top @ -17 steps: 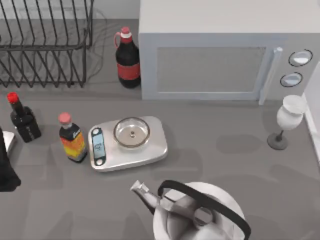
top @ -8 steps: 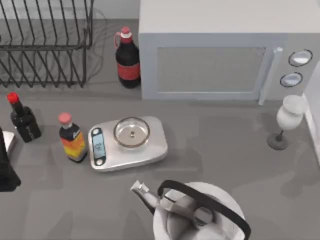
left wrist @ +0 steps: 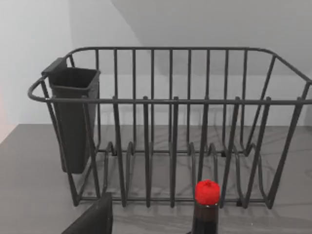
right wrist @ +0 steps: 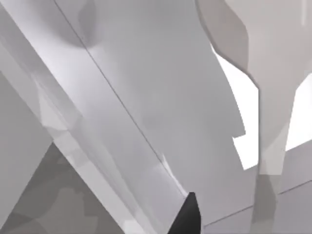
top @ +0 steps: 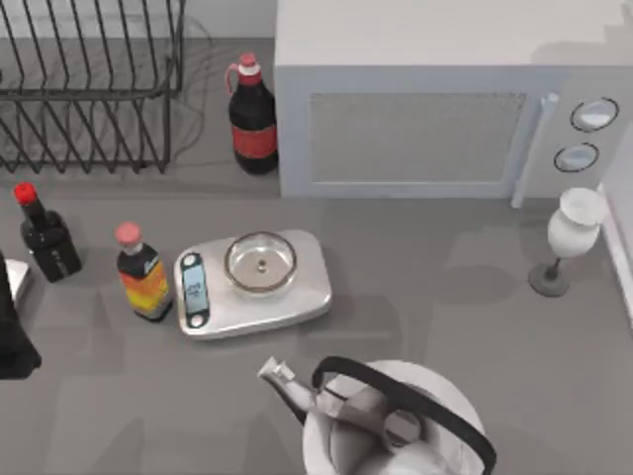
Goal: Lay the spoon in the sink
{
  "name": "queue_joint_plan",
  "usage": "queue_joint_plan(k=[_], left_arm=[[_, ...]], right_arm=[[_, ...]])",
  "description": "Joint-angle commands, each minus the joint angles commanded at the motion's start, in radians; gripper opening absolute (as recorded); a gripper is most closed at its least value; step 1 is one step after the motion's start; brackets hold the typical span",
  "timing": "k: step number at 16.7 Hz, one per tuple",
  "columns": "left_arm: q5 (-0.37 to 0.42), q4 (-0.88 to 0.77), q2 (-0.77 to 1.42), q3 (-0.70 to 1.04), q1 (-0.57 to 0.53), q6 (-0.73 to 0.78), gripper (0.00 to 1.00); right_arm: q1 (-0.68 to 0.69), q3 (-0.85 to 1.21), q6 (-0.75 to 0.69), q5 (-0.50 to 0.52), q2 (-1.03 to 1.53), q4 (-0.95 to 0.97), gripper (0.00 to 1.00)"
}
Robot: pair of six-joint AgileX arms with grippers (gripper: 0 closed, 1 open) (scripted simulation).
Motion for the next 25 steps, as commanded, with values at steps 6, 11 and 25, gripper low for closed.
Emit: queue_joint_plan(k=[6,11,25], left_arm=[[0.0,0.0,0.0,0.0,0.0,0.0,1.0],[0.0,0.0,0.0,0.0,0.0,0.0,1.0],[0.0,0.0,0.0,0.0,0.0,0.0,1.0]], right_arm=[[-0.001,0.458,0.007,0.023,0.273,-0.11,0.0],[-0.004,0.589,0.012,0.028,0.344,-0.132,0.0],[-0.002,0.184,0.016,0.034,0.219,0.117,0.0]])
